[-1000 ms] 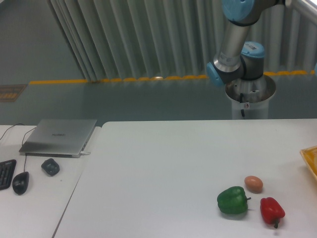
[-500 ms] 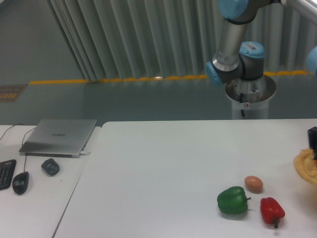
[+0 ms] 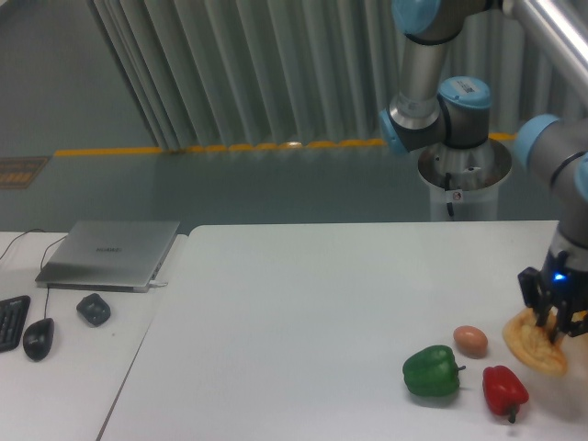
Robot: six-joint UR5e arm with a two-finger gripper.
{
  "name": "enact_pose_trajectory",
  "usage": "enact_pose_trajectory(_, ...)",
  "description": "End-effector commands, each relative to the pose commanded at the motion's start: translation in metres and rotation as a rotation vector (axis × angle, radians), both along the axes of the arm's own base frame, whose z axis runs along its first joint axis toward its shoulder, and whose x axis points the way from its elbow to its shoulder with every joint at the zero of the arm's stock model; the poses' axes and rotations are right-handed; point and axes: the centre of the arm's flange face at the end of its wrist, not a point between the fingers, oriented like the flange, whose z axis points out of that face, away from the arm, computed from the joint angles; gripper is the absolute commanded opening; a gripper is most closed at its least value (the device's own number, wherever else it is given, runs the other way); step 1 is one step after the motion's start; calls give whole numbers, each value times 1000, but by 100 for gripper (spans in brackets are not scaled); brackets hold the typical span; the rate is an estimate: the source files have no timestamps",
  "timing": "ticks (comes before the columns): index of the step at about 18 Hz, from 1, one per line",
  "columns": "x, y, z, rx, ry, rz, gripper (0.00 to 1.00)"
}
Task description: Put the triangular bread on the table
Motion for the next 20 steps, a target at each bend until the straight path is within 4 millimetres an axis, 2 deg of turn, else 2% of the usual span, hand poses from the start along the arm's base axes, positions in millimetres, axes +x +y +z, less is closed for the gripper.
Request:
enact_pose_trajectory(1,0,0,-3,-11,1,-3,27)
enact_pose_trajectory(4,3,-2,-11,-25,-4,-4,40)
enact_pose_trajectory(5,3,-2,-11,-25,-4,-7,54)
enact_pose_trajectory(6,3,-2,-11,-24,-2,-9,74)
enact_pose_trajectory(7,3,-2,-12,-26,-2,-10,100)
enact_pose_trajectory(11,3,-2,-9,-48,32,-16,100)
enact_pose_trajectory(14,2,5,1,-9,80,-22,100)
enact_pose_trajectory(18,2,4,11,-1,90,-21,100)
enact_pose_trajectory(20,4,8,22,7,103,-28,100)
